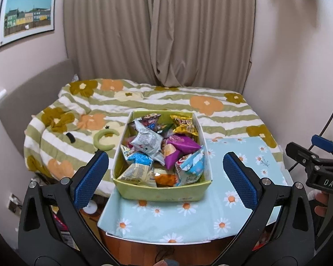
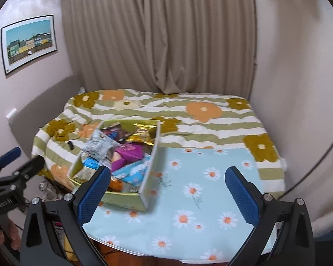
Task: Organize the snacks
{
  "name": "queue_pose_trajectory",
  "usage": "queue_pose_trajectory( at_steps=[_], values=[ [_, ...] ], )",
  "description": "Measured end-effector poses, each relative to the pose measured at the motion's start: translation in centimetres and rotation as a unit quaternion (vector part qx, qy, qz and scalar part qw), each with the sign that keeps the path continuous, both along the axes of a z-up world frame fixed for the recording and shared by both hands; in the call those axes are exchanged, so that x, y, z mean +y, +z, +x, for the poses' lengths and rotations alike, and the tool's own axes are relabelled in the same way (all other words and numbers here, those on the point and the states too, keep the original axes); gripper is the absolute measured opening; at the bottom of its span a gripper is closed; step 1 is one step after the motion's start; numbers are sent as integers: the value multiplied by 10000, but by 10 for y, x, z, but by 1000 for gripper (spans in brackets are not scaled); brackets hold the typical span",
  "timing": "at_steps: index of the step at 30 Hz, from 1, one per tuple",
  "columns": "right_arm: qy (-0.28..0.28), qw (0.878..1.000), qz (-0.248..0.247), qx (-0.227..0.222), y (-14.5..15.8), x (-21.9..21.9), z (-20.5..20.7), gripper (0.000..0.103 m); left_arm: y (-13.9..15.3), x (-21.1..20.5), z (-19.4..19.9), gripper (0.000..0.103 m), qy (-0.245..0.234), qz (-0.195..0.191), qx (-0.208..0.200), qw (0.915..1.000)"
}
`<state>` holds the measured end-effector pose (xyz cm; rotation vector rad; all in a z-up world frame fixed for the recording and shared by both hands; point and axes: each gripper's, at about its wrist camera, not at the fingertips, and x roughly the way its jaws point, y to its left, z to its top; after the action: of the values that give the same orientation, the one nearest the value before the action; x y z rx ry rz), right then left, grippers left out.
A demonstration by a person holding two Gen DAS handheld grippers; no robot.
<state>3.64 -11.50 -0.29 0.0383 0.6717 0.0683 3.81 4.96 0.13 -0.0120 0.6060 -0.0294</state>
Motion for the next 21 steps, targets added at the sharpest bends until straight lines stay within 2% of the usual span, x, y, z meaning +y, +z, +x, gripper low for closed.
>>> queue_pose_trajectory(
  at_steps=[8, 21],
  values=[
    [-294, 9995, 15, -68, -3, -14, -21, 102, -1, -16, -12, 102, -78, 125, -31, 9999],
    [-386, 9992, 21, -84, -6, -18, -29, 102, 2, -18, -18, 102, -107, 125, -58, 9998]
  ],
)
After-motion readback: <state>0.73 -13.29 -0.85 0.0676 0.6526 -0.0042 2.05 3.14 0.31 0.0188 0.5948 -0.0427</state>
